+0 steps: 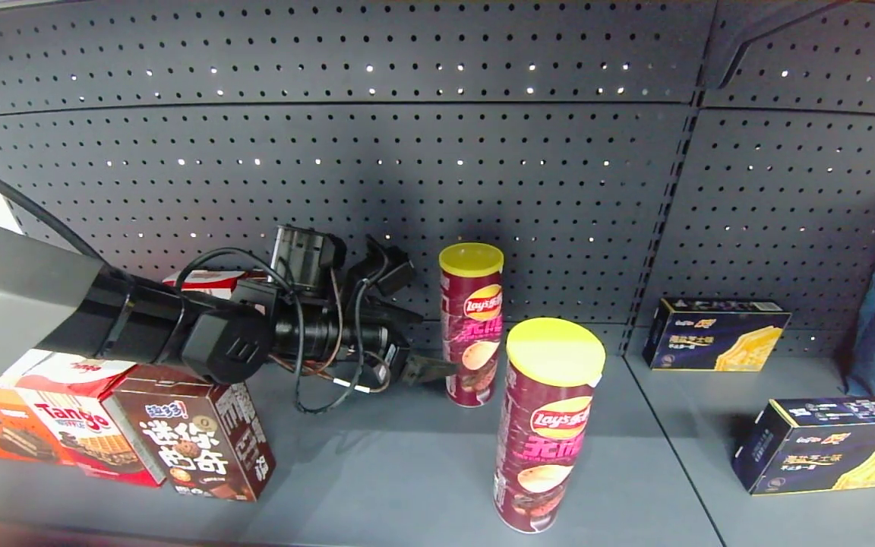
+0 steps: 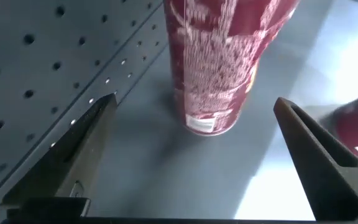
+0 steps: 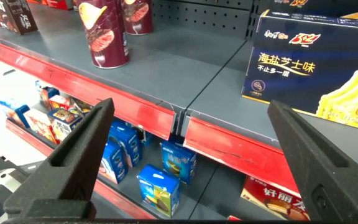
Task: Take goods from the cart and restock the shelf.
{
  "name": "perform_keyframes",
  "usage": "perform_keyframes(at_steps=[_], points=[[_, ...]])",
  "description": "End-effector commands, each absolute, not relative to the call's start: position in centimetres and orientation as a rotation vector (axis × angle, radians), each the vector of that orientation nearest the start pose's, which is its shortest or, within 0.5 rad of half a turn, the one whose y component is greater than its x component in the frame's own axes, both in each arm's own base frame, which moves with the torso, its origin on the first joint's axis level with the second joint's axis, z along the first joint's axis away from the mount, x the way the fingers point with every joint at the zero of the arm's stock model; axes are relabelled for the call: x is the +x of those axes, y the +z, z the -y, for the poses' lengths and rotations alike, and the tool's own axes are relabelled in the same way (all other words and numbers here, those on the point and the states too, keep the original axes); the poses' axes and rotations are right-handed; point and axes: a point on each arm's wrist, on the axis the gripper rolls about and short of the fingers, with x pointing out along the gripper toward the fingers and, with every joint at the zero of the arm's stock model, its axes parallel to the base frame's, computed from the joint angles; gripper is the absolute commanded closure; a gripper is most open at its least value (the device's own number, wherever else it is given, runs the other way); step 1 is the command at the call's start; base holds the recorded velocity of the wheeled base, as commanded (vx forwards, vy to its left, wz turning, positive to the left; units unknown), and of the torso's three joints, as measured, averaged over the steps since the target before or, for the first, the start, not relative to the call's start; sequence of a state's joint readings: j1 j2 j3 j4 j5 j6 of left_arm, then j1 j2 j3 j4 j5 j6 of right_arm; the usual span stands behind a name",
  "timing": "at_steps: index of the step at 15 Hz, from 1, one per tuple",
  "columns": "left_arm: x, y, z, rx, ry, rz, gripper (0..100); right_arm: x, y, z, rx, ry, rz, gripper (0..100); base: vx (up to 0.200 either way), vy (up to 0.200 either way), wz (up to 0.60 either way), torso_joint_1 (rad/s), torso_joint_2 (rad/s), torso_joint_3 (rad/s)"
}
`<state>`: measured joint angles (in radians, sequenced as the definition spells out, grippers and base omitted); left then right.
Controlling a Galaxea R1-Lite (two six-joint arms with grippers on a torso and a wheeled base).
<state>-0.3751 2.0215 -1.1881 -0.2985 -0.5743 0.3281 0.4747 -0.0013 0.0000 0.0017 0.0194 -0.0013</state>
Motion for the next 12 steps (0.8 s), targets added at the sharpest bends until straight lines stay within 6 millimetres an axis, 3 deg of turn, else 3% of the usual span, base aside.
perform_keyframes(at_steps=[1, 12], points=[[35.95, 13.66, 15.53, 0.241, -0.99, -0.399, 0, -2.05, 7.53, 1.0, -0.002, 0.495, -0.001, 0, 0.0, 0.0, 0.0, 0.0, 0.0, 0.0], [36.6, 12.87, 16.02, 0.217, -0.912, -0.405, 0, -2.05, 7.53, 1.0, -0.002, 0.495, -0.001, 0, 0.0, 0.0, 0.0, 0.0, 0.0, 0.0]])
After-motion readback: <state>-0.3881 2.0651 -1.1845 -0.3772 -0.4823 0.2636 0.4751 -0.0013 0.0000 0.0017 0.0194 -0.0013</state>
